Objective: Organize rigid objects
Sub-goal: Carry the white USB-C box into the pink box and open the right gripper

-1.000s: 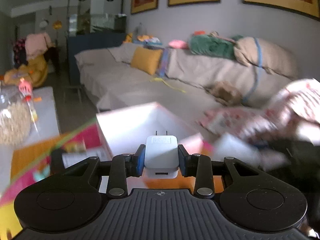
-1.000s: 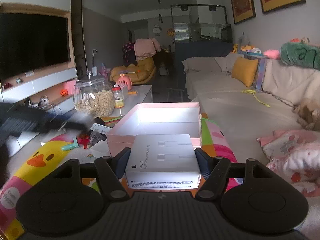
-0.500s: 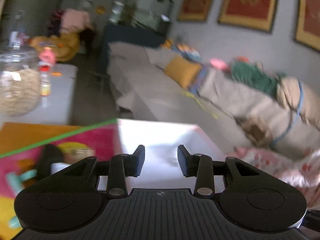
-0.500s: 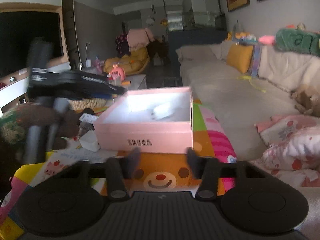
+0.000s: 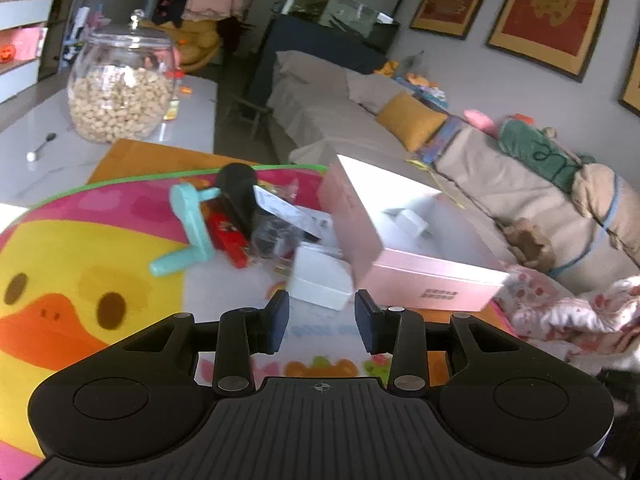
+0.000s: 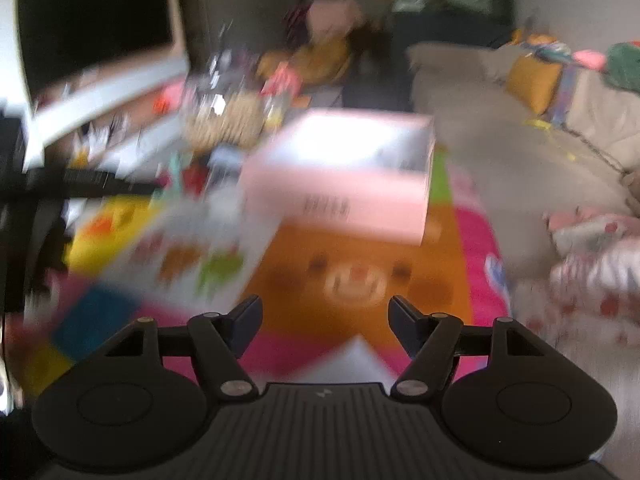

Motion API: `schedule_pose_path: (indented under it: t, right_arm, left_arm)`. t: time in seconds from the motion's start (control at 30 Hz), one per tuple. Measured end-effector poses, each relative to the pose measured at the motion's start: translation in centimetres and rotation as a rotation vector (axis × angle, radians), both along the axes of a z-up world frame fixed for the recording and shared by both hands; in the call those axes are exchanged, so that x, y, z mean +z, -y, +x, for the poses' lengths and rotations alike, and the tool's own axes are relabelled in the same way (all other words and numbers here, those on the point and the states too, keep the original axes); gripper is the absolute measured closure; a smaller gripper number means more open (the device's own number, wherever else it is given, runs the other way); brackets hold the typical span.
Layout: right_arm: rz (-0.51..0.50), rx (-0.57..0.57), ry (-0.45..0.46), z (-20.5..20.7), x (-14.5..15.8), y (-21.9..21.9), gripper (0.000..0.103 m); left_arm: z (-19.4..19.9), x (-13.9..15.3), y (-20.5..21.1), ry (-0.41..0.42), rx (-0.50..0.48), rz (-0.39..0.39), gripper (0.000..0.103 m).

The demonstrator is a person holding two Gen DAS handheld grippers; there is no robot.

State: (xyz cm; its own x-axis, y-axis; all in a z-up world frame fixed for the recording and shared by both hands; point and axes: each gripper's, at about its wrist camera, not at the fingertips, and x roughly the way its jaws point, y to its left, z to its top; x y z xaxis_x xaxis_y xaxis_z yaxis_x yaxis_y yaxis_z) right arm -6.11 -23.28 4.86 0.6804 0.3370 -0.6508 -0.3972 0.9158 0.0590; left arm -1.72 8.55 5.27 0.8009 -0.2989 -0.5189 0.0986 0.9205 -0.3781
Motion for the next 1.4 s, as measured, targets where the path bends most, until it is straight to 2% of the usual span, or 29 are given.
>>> schedule_pose_path:
  t: [0.1,0.13,0.17,0.3,0.4,0.5,0.7,0.83,0.93,1.0,1.03,1.07,1.1,1.2,1.27,1.4]
  right_arm:
    - [-0.115,0.013,-0.002,-2.0,-1.1,-0.5,0.032]
    - [-0.153,0.014,0.012,-2.6,-1.5,-0.6,0.025]
    - [-0.170,0.019,0.014,-2.9,-2.0,-0.6,0.022]
    - [-0.218,0.031,0.035,-2.7,-3.2,-0.4,0.019]
    - [-0.176,-0.002,0.028,-1.8,-2.7,-0.5,0.032]
    - [-0.108,-0.025,0.023,-0.4,-1.4,-0.7,0.033]
    - [0.034,-0.044,0.051,1.0,1.4,-1.2,0.033]
    - [0.128,-0.013,0.151,1.7,5.1,-2.2,0.033]
    - [0.133,-0.059,0.296,3.5,9.2,-3.4,0.033]
    - [0.111,-0.135,0.413,6.2,11.9,-4.6,0.034]
    - [0.093,-0.174,0.463,7.7,12.8,-5.3,0.030]
    - [0.079,-0.186,0.488,9.2,13.4,-5.8,0.022]
    - [0.064,-0.184,0.483,10.9,13.6,-6.4,0.021]
    - [0.047,-0.197,0.380,14.4,12.4,-7.3,0.021]
    - [0.066,-0.187,0.368,14.1,10.2,-7.2,0.021]
    - [0.063,-0.213,0.353,11.9,5.2,-6.7,0.021]
  left_arm:
    - [-0.2,-0.2,0.3,0.004,-0.015,-0.028,0.063]
    - [-0.1,-0.3,0.6,0.005,-0.022,-0.033,0.063]
    - [-0.3,-0.3,0.6,0.005,-0.027,-0.034,0.063]
    - [-0.4,-0.6,0.6,-0.003,-0.037,-0.034,0.063]
    - [-0.5,-1.0,0.4,-0.019,-0.025,-0.020,0.063]
    - [-0.6,-1.3,0.1,-0.045,-0.002,-0.008,0.063]
    - [-1.3,-1.3,-0.5,-0.043,-0.002,-0.003,0.063]
    - [-1.0,-1.8,-0.3,-0.058,-0.006,-0.002,0.063]
    - [-0.8,-2.1,0.3,-0.063,-0.023,0.020,0.063]
    - [-0.6,-2.3,0.6,-0.068,-0.027,0.050,0.063]
    - [-0.4,-2.3,0.8,-0.071,-0.027,0.074,0.063]
    - [-0.3,-2.3,0.8,-0.073,-0.027,0.092,0.063]
    - [-0.2,-2.3,0.9,-0.075,-0.027,0.111,0.063]
    - [0.0,-2.5,0.5,-0.079,-0.032,0.141,0.063]
    - [0.5,-2.4,-0.4,-0.077,-0.008,0.141,0.063]
    - [2.0,-1.1,-2.5,-0.019,0.105,0.146,0.063]
